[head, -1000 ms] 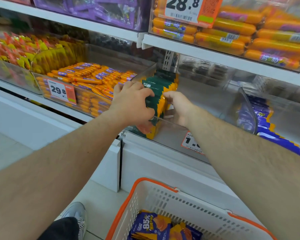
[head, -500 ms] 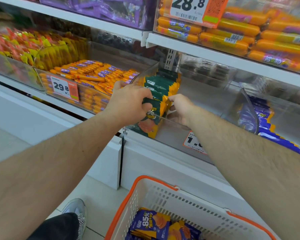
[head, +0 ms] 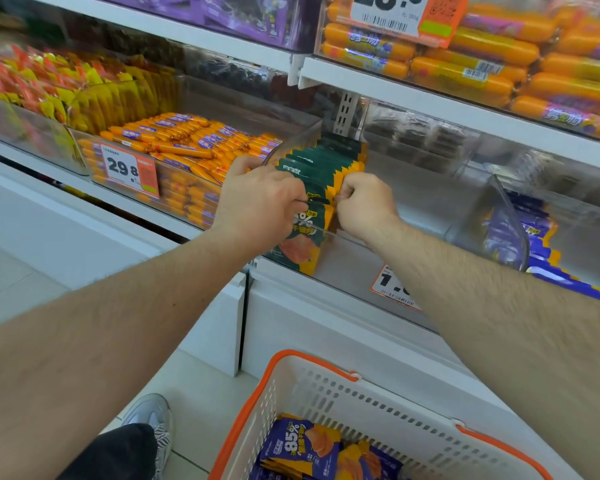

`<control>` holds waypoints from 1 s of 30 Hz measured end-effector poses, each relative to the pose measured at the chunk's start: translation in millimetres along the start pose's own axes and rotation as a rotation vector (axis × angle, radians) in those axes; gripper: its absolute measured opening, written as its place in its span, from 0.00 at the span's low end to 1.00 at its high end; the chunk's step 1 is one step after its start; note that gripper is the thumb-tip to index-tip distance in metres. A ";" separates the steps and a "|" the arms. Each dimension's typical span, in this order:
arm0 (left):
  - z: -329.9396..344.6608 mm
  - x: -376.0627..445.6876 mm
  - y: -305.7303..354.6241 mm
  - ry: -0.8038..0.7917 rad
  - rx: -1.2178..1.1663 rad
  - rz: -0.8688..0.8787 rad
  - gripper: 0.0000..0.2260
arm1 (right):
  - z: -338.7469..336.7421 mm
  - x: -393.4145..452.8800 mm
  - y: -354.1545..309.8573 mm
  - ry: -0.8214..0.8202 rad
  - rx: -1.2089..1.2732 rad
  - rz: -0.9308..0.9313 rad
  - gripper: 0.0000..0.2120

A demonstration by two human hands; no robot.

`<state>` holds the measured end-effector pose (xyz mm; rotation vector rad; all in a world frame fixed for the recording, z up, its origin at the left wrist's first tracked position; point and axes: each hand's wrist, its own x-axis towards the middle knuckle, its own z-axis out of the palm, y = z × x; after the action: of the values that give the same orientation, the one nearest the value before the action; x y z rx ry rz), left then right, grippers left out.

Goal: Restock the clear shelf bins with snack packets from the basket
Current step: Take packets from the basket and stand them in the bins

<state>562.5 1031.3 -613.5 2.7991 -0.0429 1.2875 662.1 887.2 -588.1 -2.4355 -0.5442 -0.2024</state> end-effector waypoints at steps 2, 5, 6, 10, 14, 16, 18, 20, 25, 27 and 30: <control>2.1 -3.7 1.5 0.047 0.025 0.012 0.06 | 2.0 0.2 0.0 0.011 -0.002 -0.016 0.10; 5.4 -6.2 3.2 0.094 0.036 0.018 0.06 | 0.5 -0.5 -2.9 0.007 -0.038 -0.014 0.08; 6.0 -5.8 2.2 0.097 0.036 0.011 0.07 | 0.2 -0.2 -3.6 -0.033 -0.044 0.002 0.08; 5.1 1.6 -5.0 0.065 0.016 0.005 0.07 | -0.4 7.7 4.3 -0.211 0.249 0.328 0.06; -1.3 7.7 -6.5 -0.015 -0.062 -0.005 0.13 | -14.5 8.0 -6.9 -0.121 0.726 0.587 0.18; -0.6 9.6 -4.7 -0.064 -0.096 -0.061 0.20 | -14.1 3.9 -25.0 -0.291 1.011 0.658 0.24; 3.5 10.3 -1.9 -0.090 -0.106 -0.105 0.24 | -6.3 4.6 -34.9 -0.425 1.129 0.686 0.34; 6.7 12.7 -1.3 -0.090 -0.124 -0.136 0.25 | -0.8 9.8 -32.2 -0.463 1.107 0.665 0.38; 3.5 35.5 4.7 -0.120 -0.276 -0.383 0.21 | -9.7 26.7 -9.8 -0.221 0.925 0.770 0.39; 8.3 40.3 8.0 -0.218 -0.277 -0.488 0.23 | 0.0 30.0 -8.7 -0.304 0.983 0.743 0.40; 6.7 51.0 4.9 -0.257 -0.271 -0.587 0.21 | 12.8 41.9 -6.2 -0.448 0.983 0.673 0.43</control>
<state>600.5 1026.0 -579.0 2.4456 0.5088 0.7225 697.4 913.5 -583.5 -1.5402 0.0535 0.7359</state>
